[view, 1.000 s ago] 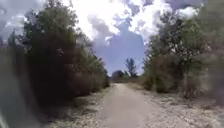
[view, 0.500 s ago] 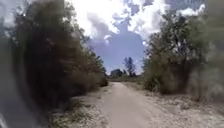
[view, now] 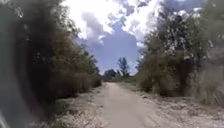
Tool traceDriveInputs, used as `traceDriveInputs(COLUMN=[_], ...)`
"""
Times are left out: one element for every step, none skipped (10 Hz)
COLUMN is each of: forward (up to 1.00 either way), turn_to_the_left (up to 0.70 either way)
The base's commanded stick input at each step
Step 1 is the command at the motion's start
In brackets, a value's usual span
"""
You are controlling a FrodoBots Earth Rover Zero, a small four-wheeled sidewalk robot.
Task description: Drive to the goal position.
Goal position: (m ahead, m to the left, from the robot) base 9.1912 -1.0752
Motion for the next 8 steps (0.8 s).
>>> traceDriveInputs(forward=[0.70,0.70,0.70,0.70,0.70,0.70,0.70,0.70], turn_to_the_left=[0.00,0.00,0.00,0.00,0.00,0.00,0.00,0.00])
